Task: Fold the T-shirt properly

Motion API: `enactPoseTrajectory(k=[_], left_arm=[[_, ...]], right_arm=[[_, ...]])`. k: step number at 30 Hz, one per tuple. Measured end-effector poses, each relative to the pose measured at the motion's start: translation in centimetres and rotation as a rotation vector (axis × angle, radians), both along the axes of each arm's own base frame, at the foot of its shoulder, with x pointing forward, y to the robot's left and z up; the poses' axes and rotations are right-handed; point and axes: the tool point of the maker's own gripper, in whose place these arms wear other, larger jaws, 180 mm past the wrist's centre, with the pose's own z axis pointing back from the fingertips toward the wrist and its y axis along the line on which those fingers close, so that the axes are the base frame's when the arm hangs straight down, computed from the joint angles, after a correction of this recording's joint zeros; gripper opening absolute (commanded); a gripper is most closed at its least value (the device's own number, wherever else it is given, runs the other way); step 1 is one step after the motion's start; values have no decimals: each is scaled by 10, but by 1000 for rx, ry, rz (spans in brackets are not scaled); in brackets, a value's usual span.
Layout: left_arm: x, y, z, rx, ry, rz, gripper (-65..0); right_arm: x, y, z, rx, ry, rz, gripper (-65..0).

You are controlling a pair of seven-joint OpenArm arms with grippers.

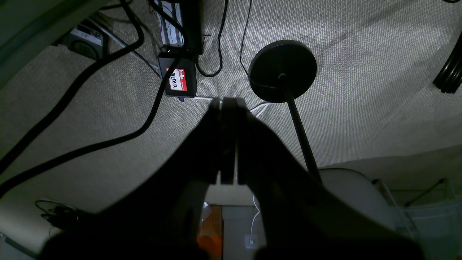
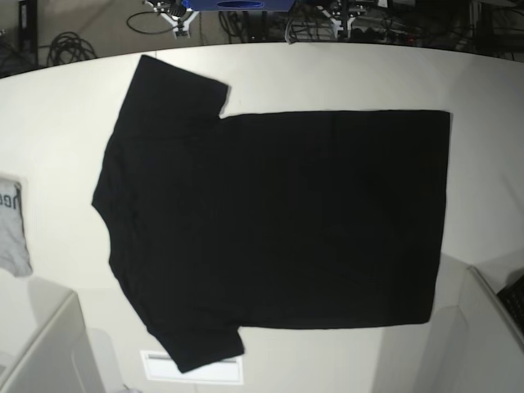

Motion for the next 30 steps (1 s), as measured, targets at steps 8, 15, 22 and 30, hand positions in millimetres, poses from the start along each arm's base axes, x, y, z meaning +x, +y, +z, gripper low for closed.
enactPoseTrajectory(k=[8,15,22,30], left_arm=[[6,6,-1,22,-160,-73,-650],[-1,6,0,21,-189,-147,-650],[-2,7,1,24,-198,-137,-650],[0,6,0,23,-195,-135,-650]], right_arm=[[-1,0,0,0,6,0,-650],[-1,0,0,0,7,0,-650],[-3,0,0,0,12,0,-650],[-2,-5,0,-6,8,1,-650]])
